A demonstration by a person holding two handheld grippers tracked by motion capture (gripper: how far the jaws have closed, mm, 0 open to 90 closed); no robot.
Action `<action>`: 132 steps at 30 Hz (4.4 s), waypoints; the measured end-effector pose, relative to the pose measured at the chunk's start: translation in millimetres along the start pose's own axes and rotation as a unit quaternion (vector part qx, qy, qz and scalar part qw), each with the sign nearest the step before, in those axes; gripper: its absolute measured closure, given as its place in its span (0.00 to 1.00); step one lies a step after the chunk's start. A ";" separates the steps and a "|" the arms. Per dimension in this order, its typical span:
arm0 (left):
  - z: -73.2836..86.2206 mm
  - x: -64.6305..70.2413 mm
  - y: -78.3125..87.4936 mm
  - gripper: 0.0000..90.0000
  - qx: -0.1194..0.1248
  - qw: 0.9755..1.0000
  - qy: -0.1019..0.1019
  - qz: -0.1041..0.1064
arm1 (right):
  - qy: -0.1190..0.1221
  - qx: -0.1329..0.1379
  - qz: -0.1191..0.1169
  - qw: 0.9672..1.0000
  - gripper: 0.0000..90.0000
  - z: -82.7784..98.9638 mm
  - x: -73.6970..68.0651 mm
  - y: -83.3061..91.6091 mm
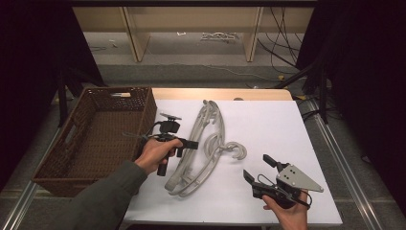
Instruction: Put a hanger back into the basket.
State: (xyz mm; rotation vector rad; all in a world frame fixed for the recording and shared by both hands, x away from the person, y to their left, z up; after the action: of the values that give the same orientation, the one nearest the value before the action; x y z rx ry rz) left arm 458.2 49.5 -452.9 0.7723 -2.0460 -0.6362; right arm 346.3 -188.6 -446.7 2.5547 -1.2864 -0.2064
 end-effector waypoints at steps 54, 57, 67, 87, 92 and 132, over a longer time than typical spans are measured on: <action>-52.1 -25.6 179.2 0.90 0.210 0.977 0.024 -0.011 | 0.005 -0.003 0.000 1.000 0.23 1.7 -1.4 -2.4; -44.5 -37.4 211.5 0.90 0.223 0.975 0.007 -0.013 | 0.005 -0.009 -0.001 1.000 0.23 2.9 -1.7 -2.8; -10.7 -83.1 252.8 0.90 0.227 0.973 -0.025 -0.019 | 0.005 -0.013 -0.002 1.000 0.23 4.6 -3.7 -7.3; 31.5 -128.2 267.3 0.90 0.184 0.979 -0.077 -0.039 | 0.003 -0.016 -0.005 1.000 0.23 5.8 -4.4 -9.5; 32.0 -137.2 259.0 0.90 0.166 0.981 -0.085 -0.048 | 0.000 -0.016 -0.008 1.000 0.23 6.0 -4.8 -10.3; 71.0 -187.0 204.4 0.89 -0.030 0.983 -0.141 -0.111 | 0.002 -0.020 -0.008 1.000 0.24 7.2 -4.9 -12.2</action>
State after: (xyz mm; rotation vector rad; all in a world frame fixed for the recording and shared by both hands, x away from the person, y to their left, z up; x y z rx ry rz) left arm 425.4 333.7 -451.1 0.9271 -2.2000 -0.9764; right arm 350.9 -179.1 -457.2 2.5306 -1.2469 -0.2272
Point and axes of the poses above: each handheld gripper's, and its own axes: y roughly backward along the jaws, z roughly out of its underside, x roughly to its right, the point moved 8 cm from there along -y, roughly forward along the jaws, and after that the axes turned 4 degrees about -x, right-handed, at the moved point
